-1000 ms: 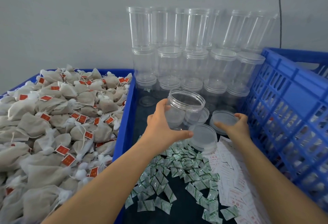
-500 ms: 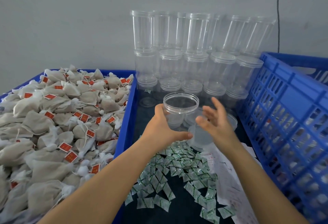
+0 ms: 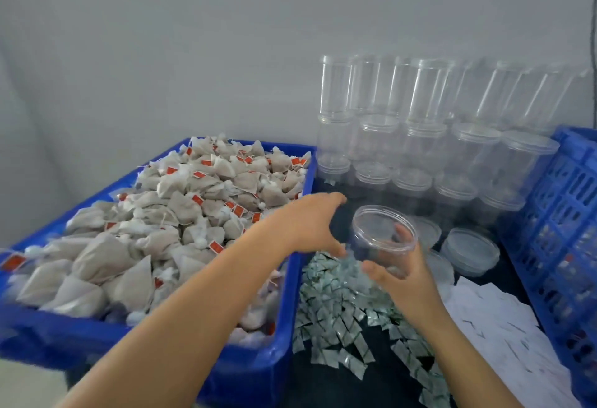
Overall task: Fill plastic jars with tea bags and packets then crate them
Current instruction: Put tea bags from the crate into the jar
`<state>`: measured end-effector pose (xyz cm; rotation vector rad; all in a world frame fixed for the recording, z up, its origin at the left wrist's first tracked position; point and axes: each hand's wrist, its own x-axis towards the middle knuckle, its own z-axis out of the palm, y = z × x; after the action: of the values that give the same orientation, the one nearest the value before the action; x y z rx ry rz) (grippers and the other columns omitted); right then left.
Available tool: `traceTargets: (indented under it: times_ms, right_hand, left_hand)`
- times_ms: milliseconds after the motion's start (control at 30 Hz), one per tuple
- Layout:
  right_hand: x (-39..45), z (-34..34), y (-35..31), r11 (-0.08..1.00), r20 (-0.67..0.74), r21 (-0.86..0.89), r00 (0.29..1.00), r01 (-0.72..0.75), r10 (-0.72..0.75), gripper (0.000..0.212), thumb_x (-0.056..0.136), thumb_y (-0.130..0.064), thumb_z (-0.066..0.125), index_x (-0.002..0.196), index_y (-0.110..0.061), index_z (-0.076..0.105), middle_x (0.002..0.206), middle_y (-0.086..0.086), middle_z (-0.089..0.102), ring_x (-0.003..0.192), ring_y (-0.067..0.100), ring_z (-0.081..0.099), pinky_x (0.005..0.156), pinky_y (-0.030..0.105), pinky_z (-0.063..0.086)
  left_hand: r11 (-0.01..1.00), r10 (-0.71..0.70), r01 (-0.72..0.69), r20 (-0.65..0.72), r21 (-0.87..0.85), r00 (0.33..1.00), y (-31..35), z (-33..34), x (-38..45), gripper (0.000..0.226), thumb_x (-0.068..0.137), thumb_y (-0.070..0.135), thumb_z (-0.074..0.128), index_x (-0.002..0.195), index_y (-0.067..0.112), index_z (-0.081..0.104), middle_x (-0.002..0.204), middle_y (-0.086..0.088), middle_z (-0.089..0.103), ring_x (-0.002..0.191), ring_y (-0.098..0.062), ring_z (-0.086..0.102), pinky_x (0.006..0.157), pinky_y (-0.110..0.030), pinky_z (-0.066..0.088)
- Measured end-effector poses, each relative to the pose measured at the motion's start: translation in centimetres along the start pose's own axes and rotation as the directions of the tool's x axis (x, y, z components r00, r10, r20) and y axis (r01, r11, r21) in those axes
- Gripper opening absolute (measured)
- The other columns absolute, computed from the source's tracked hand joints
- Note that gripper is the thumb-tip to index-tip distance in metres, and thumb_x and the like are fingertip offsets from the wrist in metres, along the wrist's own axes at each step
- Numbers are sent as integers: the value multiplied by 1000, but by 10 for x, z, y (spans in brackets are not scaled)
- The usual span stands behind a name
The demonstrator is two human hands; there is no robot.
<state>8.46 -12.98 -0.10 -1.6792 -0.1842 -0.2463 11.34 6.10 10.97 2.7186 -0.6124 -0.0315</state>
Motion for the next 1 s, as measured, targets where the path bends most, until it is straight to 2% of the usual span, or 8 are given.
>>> traceTargets:
  times_ms: [67,167,267,400,500,633,767,1000]
  right_hand:
    - [-13,12,5,998,30,-60,999,-12,14,96,39,-83,80,121,-71,32,108,-51,53,101,-21,57,75,8,50]
    - [-25,26,16,995,40,-98,999,11,-7,91,41,-76,84,117,-78,33,115,-36,55,101,-9,61,72,11,52]
    - [-32,34,29,993,5,-108,999,50,-50,101,43,-69,85,131,-62,35,122,-23,54,112,-5,54,81,18,45]
    - [-35,34,43,995,-25,-64,997,72,-74,89,47,-58,88,119,-74,38,115,-33,56,111,-14,53,91,27,47]
    - [-36,33,48,994,-20,-61,996,88,-89,86,53,-54,90,118,-74,38,115,-39,54,111,-16,52,92,31,49]
    - [-39,33,49,995,-22,-62,996,81,-83,89,57,-50,92,117,-80,33,117,-40,52,113,-14,52,86,19,46]
    - [-40,33,47,996,-16,-65,998,65,-66,90,53,-59,88,118,-81,30,119,-40,50,115,-15,50,87,19,47]
    - [-42,32,44,996,6,-68,999,51,-50,89,50,-65,80,120,-80,27,119,-44,49,116,-19,48,83,11,44]
  left_hand:
    - [995,-83,88,-113,41,990,-21,-9,-9,70,80,35,72,140,18,39,139,-2,48,124,-19,47,102,-35,41]
    - [967,-195,221,-192,125,962,-50,-6,-20,55,85,27,65,135,18,44,134,-3,52,120,-21,50,99,-40,45]
    - [881,-286,320,-148,349,947,-68,10,-24,54,90,23,56,140,17,38,141,-8,43,129,-27,41,103,-40,41]
    - [797,-430,390,-19,462,902,-81,31,-22,38,92,14,49,130,11,46,135,-11,44,126,-32,40,95,-44,43]
    - [745,-451,383,-11,546,893,-88,39,-16,38,91,7,49,128,10,51,132,-12,44,127,-31,37,91,-43,45]
    - [718,-460,421,-76,554,885,-93,41,-11,40,90,4,49,128,12,52,133,-10,40,130,-31,33,93,-44,46]
    - [658,-512,474,-114,585,851,-93,44,-8,42,92,7,49,133,12,48,138,-11,37,133,-34,28,94,-41,45]
    - [667,-478,477,-161,572,863,-93,44,-6,35,90,-2,47,123,7,55,126,-13,49,122,-35,44,86,-39,49]
